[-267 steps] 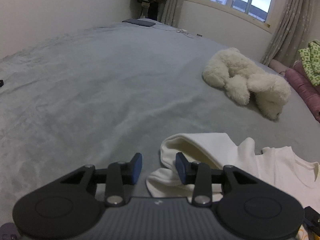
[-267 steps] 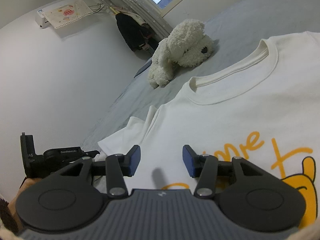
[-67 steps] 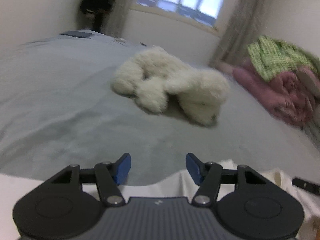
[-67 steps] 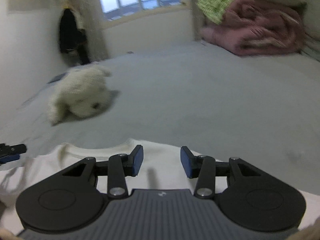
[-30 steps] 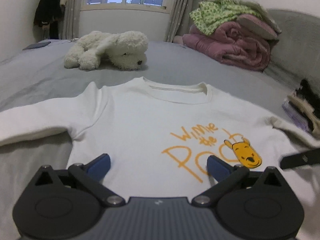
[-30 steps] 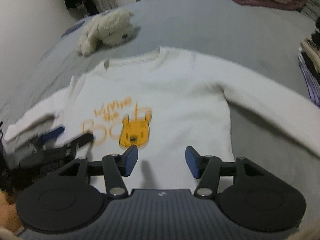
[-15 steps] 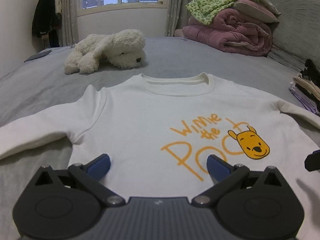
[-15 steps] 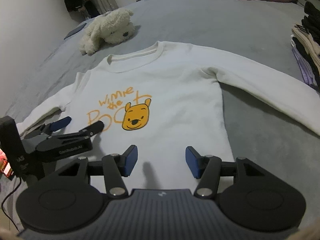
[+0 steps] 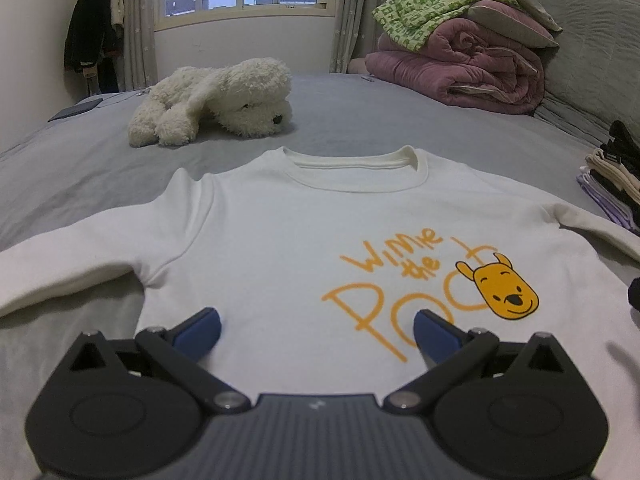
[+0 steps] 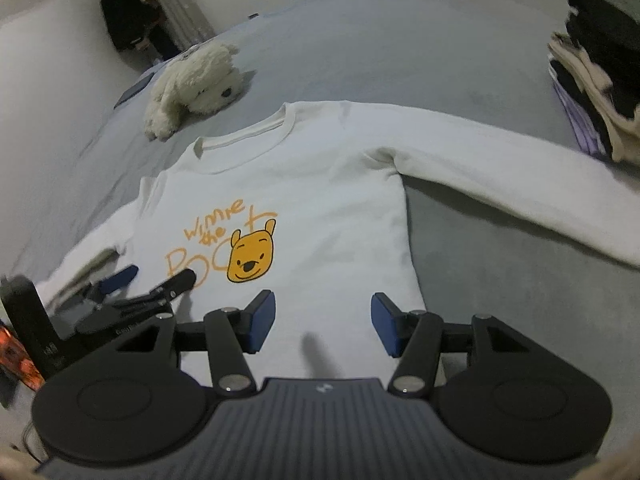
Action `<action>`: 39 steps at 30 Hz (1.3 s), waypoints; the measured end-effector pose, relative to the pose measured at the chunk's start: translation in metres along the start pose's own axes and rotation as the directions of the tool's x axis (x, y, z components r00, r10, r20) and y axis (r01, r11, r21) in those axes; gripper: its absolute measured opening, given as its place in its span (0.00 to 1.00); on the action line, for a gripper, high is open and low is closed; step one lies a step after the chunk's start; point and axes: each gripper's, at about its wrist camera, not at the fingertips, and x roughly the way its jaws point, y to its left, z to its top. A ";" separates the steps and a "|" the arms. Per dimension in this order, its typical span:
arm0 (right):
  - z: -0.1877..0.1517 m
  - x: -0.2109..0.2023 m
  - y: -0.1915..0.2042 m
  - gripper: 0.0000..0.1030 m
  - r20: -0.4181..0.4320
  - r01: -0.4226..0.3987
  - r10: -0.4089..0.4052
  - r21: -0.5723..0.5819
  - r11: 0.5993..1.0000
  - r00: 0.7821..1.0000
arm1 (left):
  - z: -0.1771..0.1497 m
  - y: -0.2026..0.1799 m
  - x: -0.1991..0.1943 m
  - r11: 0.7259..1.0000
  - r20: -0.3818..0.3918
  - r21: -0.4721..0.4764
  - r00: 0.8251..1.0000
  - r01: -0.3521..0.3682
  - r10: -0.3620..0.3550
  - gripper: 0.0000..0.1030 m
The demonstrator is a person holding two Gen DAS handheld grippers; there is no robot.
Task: Fold clothes
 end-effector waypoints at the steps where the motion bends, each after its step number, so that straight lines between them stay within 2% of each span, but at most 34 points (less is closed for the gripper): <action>1: 0.001 -0.001 0.000 0.56 -0.006 -0.003 0.003 0.019 1.000 1.000 | 0.000 0.000 0.000 1.000 0.000 0.000 1.000 0.000 0.000 1.00; 4: 0.003 -0.011 0.006 0.56 -0.014 -0.020 0.020 0.027 0.999 1.000 | 0.000 0.000 0.000 1.000 0.000 0.000 1.000 0.000 0.000 1.00; 7: 0.000 -0.025 0.007 0.64 0.019 -0.026 0.026 0.013 1.000 0.999 | 0.000 0.000 0.000 1.000 0.000 0.000 1.000 0.000 0.000 1.00; 9: -0.005 -0.030 0.000 0.65 0.037 -0.037 0.036 0.028 0.999 0.999 | 0.000 0.000 0.000 1.000 0.000 0.002 1.000 0.000 0.000 1.00; 14: -0.013 -0.016 -0.020 0.65 -0.025 0.014 -0.012 0.090 0.996 1.000 | 0.001 0.000 0.000 1.000 -0.001 0.003 1.000 -0.001 0.001 1.00; 18: -0.007 -0.018 -0.023 0.65 -0.008 -0.041 0.042 0.068 0.997 0.999 | 0.001 0.000 0.000 1.000 0.000 0.004 1.000 -0.002 0.002 1.00; 21: -0.004 -0.014 -0.041 0.65 -0.002 -0.016 0.016 0.131 0.991 1.000 | 0.000 0.000 0.000 1.000 0.001 0.002 1.000 -0.001 0.001 1.00; 23: -0.003 -0.014 -0.058 0.65 0.020 -0.003 -0.001 0.220 0.976 1.000 | 0.001 -0.001 0.000 1.000 -0.001 0.004 1.000 -0.004 0.004 1.00; 27: -0.003 -0.018 -0.094 0.65 0.086 -0.003 -0.039 0.445 0.896 0.996 | 0.005 -0.001 -0.003 1.000 -0.036 0.015 0.999 -0.006 0.007 1.00; 29: -0.012 -0.028 -0.110 0.65 0.129 -0.028 -0.057 0.572 0.820 0.990 | 0.008 0.001 -0.003 1.000 -0.055 -0.002 0.998 -0.006 0.006 1.00; 34: -0.023 -0.045 -0.142 0.64 0.208 -0.038 -0.169 0.729 0.684 0.963 | 0.008 -0.003 -0.004 1.000 -0.054 -0.003 0.998 -0.023 0.023 1.00; 37: -0.029 -0.048 -0.159 0.56 0.261 -0.061 -0.251 0.798 0.600 0.932 | 0.011 -0.003 -0.006 1.000 -0.068 -0.015 0.997 -0.027 0.026 1.00; 39: -0.032 -0.046 -0.164 0.40 0.277 -0.064 -0.299 0.822 0.566 0.913 | 0.014 -0.002 -0.009 0.998 -0.082 -0.050 0.996 -0.029 0.025 1.00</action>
